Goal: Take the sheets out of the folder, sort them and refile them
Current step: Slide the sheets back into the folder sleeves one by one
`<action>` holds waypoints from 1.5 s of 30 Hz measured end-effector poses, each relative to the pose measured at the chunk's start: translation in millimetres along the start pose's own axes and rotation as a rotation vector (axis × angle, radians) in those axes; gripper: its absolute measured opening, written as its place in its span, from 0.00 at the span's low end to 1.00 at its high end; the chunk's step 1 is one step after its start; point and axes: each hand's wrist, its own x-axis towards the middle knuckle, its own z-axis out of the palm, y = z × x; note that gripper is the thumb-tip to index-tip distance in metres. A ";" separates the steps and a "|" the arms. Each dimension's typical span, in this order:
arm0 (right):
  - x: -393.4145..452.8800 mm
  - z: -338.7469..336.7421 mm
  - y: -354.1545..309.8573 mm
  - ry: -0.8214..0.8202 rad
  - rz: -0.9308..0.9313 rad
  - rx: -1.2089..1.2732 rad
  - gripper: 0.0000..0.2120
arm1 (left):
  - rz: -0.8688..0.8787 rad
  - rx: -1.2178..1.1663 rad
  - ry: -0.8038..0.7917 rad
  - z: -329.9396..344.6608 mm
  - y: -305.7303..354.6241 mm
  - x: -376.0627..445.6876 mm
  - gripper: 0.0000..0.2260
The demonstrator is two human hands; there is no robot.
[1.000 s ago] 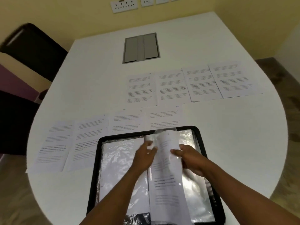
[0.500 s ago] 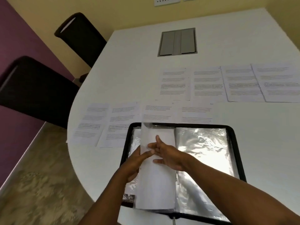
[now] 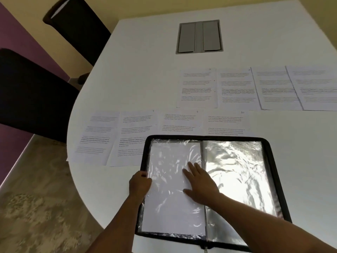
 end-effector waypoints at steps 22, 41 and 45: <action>147.1 -124.2 98.8 0.487 0.380 0.419 0.26 | 0.483 -0.040 0.144 61.9 223.7 109.8 0.22; 276.4 -153.0 173.2 0.447 0.382 0.125 0.22 | 0.092 0.175 0.098 110.4 355.4 238.9 0.34; 279.4 -153.1 174.7 0.507 0.408 0.241 0.19 | 0.202 0.049 0.122 97.0 349.9 244.2 0.17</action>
